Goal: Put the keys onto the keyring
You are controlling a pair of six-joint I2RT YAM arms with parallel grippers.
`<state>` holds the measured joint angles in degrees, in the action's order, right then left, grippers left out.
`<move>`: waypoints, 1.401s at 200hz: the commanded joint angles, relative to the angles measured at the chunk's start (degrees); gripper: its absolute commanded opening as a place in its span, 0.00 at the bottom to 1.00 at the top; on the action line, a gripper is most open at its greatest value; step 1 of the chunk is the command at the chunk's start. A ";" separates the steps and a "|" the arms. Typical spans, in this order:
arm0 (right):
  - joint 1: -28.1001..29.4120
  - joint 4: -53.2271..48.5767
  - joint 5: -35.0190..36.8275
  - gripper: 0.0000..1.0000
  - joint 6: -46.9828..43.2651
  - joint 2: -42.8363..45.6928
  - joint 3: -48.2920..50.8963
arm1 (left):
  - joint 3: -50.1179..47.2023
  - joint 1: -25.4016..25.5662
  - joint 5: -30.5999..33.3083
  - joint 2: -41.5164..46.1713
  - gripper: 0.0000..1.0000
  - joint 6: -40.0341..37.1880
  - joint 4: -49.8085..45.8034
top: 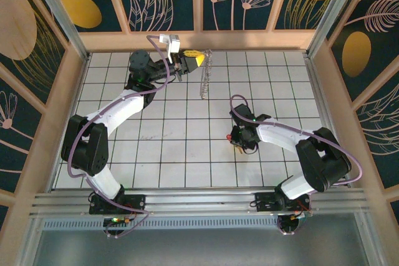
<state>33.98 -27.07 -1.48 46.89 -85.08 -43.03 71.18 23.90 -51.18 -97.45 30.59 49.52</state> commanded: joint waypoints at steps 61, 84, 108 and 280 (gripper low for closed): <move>0.50 -1.49 0.97 0.15 -0.33 1.69 -1.36 | -0.12 -0.08 -1.30 -0.38 0.00 1.58 4.71; 0.55 -1.41 0.94 0.08 -0.45 1.60 -1.36 | -0.16 -0.08 -1.36 -0.43 0.00 1.67 4.84; 0.56 -1.45 0.89 0.00 -0.48 1.78 -1.34 | -0.25 -0.08 -1.39 -0.43 0.00 1.84 5.15; -11.54 14.14 -12.36 0.00 -20.38 15.04 -8.33 | 3.97 -0.08 -1.15 -0.40 0.00 -3.12 -4.17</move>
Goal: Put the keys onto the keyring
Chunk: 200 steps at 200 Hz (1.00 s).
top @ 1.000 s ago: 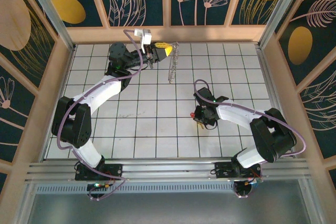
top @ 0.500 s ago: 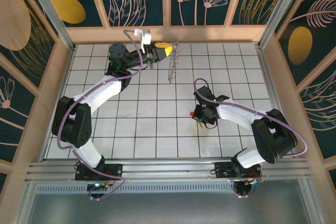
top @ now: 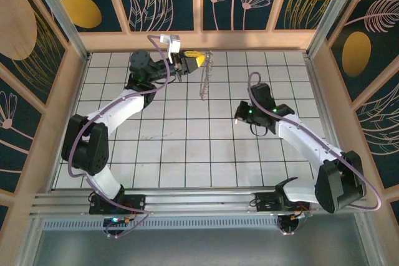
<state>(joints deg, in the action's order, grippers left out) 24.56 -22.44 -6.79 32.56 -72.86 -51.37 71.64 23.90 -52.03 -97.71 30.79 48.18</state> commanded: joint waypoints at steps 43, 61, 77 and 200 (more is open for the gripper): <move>-7.18 23.00 -16.50 0.00 -10.36 4.29 1.73 | 6.08 -0.09 -0.90 -1.96 0.00 -7.13 -8.56; -8.30 26.68 -18.95 0.00 -11.78 4.51 1.76 | 7.63 -0.08 -1.61 -1.97 0.00 -9.67 -12.27; -9.46 29.72 -21.94 0.00 -12.76 4.99 1.52 | 8.88 -0.08 -1.91 -1.87 0.00 -11.72 -15.22; -12.74 53.32 -25.91 0.00 -7.90 5.26 1.61 | 12.98 0.92 -3.93 -0.86 0.00 -21.66 -16.45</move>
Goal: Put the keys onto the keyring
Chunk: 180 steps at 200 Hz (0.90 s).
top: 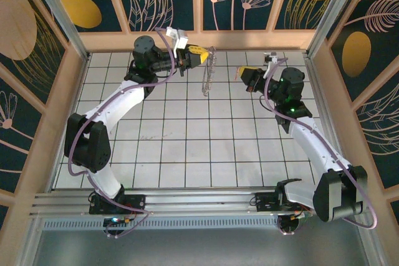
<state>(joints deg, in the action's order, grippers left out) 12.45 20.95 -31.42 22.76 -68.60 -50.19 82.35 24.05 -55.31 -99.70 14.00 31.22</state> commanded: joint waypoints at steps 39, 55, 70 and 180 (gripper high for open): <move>-0.82 16.56 -3.37 0.00 3.08 0.44 1.06 | 5.41 2.89 3.62 1.09 0.00 -17.78 -9.43; -0.81 18.18 -5.33 0.00 2.87 -0.10 0.77 | 6.78 3.78 5.51 0.74 0.00 -23.07 -13.50; -0.78 19.65 -6.99 0.00 2.46 -0.64 0.67 | 7.71 4.29 6.79 0.31 0.00 -26.33 -15.87; 1.30 25.20 -11.30 0.00 4.30 -3.58 1.08 | 6.68 5.08 7.95 1.16 0.00 -30.96 -17.90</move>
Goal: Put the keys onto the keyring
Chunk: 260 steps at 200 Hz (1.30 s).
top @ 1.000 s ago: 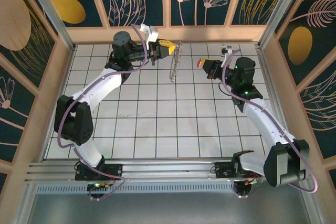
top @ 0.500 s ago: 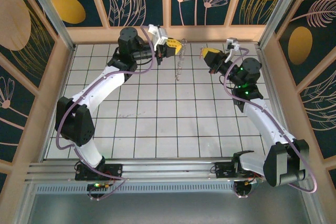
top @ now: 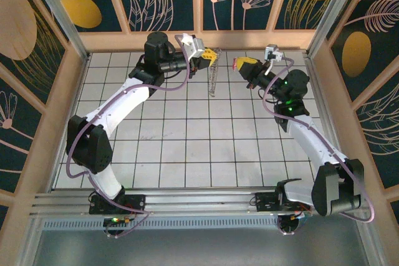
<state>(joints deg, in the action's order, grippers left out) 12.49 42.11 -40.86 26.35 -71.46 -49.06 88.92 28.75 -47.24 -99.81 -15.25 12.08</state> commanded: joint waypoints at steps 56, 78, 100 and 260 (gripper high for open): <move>2.97 3.82 0.02 0.00 1.21 0.12 0.61 | -4.13 0.43 -1.36 3.45 0.00 7.57 12.23; 3.00 3.23 1.19 0.00 1.21 2.24 1.82 | -7.23 0.43 -1.71 4.68 0.00 11.63 19.15; 3.12 2.55 1.81 0.00 1.49 4.19 2.49 | -9.65 0.43 -2.96 5.37 0.00 16.92 26.46; 8.61 0.35 2.01 0.00 -1.19 4.09 -4.40 | -11.23 0.42 -8.43 5.15 0.00 36.43 44.68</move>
<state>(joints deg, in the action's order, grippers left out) 19.84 41.78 -38.68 27.05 -66.83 -50.26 77.76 28.84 -54.28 -96.77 18.90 52.38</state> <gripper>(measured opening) 0.044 0.060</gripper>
